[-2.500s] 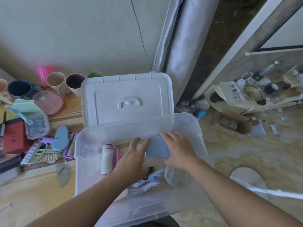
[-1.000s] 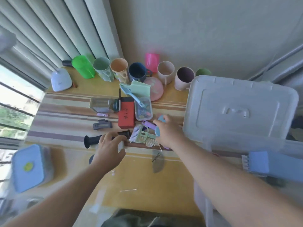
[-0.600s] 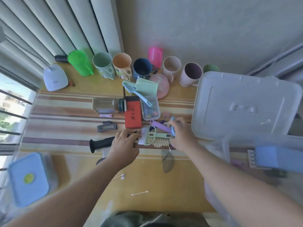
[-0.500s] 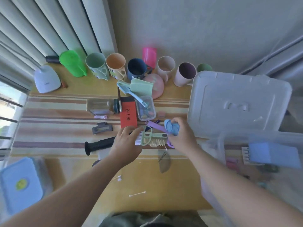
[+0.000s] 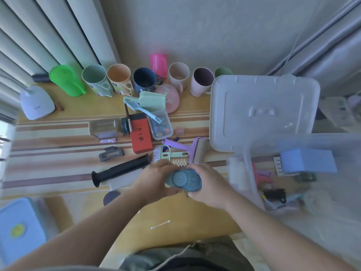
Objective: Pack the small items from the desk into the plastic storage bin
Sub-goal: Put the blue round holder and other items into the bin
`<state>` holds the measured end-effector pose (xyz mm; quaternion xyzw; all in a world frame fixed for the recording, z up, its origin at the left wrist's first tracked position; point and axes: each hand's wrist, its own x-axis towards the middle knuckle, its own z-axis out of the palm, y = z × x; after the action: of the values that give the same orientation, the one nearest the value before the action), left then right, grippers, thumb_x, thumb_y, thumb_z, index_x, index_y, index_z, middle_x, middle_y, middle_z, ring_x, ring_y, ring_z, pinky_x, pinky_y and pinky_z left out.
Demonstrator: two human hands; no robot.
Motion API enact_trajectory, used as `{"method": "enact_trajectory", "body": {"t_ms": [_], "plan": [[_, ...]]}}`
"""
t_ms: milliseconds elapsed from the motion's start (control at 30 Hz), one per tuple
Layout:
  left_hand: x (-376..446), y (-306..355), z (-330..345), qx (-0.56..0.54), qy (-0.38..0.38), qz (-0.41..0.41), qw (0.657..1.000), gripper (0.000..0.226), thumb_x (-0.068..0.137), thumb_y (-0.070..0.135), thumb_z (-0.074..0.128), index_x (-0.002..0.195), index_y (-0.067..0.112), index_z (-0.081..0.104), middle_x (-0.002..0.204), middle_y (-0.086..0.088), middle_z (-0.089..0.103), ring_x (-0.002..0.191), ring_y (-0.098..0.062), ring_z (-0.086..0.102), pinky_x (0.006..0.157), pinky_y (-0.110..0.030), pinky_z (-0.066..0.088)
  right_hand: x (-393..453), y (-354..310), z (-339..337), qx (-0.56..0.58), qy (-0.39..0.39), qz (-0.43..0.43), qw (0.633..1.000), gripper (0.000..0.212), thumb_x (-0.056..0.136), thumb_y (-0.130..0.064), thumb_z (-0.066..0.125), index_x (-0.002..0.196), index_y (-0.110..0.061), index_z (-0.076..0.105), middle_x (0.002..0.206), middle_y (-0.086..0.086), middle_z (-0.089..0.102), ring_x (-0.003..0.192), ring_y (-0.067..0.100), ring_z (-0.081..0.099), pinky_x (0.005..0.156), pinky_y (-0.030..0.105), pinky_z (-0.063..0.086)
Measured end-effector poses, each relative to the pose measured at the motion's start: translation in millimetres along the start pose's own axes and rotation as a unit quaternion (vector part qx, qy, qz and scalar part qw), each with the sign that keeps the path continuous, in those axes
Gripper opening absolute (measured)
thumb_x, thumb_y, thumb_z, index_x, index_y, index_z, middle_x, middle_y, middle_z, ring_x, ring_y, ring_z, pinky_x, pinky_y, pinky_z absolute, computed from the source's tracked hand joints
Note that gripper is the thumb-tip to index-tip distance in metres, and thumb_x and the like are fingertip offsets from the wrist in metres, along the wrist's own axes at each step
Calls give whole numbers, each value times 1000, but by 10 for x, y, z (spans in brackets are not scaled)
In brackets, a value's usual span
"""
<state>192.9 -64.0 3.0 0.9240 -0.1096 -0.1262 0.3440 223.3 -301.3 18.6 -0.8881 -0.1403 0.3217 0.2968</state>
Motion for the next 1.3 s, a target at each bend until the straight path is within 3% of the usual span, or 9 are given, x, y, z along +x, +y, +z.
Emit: {"method": "enact_trajectory", "body": {"t_ms": [100, 233, 300, 433, 533, 733, 933, 1067, 1300], "plan": [[-147, -21, 191, -39, -8, -37, 999, 70, 69, 50, 88, 130, 32, 60, 118, 12, 58, 98, -9, 59, 83, -32, 54, -96, 1, 95, -112, 21, -11, 993, 77, 71, -37, 82, 137, -40, 41, 137, -14, 44, 114, 16, 60, 85, 39, 58], [-289, -114, 515, -46, -82, -123, 988, 59, 81, 42, 80, 131, 37, 50, 125, 13, 53, 106, -5, 56, 91, -31, 52, -429, 143, 198, -74, 59, 108, 990, 74, 73, -37, 84, 133, -39, 40, 126, -11, 48, 109, 12, 57, 82, 29, 54], [-244, -124, 673, 29, -129, -92, 987, 52, 88, 29, 70, 136, 40, 50, 142, 9, 48, 126, -15, 49, 103, -34, 46, -704, 252, 300, -56, 53, 164, 983, 77, 76, -40, 83, 138, -37, 39, 128, -12, 47, 111, 10, 54, 87, 30, 54], [201, -23, 871, 92, -179, 17, 979, 80, 84, -2, 60, 151, 37, 40, 158, 5, 34, 145, -23, 32, 114, -34, 35, -1084, 360, 474, -42, 77, 192, 978, 81, 78, -41, 81, 145, -36, 36, 129, -17, 42, 119, 7, 50, 91, 26, 52], [565, 23, 885, 230, -217, 110, 942, 84, 85, 7, 70, 155, 33, 31, 160, -1, 27, 149, -28, 21, 119, -42, 32, -1083, 338, 470, -29, 119, 177, 977, 81, 78, -40, 83, 144, -36, 37, 122, -20, 39, 117, 4, 49, 92, 23, 52], [616, -12, 814, 272, -226, 39, 934, 40, 89, 21, 67, 126, 33, 55, 130, -3, 50, 128, -28, 45, 100, -44, 49, -915, 252, 392, 6, 150, 155, 976, 77, 76, -37, 87, 134, -41, 37, 118, -17, 45, 112, 6, 51, 84, 22, 56], [314, -156, 807, 299, -226, -37, 926, 32, 92, 51, 59, 114, 29, 68, 123, -3, 56, 120, -27, 51, 100, -39, 46, -907, 306, 429, 10, 131, 140, 981, 76, 77, -36, 84, 136, -40, 36, 119, -16, 43, 110, 6, 50, 85, 22, 53], [141, -160, 827, 251, -213, -86, 940, 33, 98, 51, 54, 111, 25, 71, 121, -3, 51, 115, -26, 54, 93, -40, 50, -918, 349, 442, 10, 115, 143, 983, 79, 77, -36, 84, 139, -39, 36, 120, -16, 42, 110, 6, 50, 86, 23, 53], [84, -99, 856, 149, -151, -155, 965, 18, 98, 49, 56, 105, 33, 62, 107, 5, 63, 97, -22, 60, 76, -34, 50, -968, 426, 418, 2, 106, 155, 982, 79, 79, -37, 82, 141, -37, 34, 123, -16, 41, 110, 7, 49, 86, 25, 55]]}}
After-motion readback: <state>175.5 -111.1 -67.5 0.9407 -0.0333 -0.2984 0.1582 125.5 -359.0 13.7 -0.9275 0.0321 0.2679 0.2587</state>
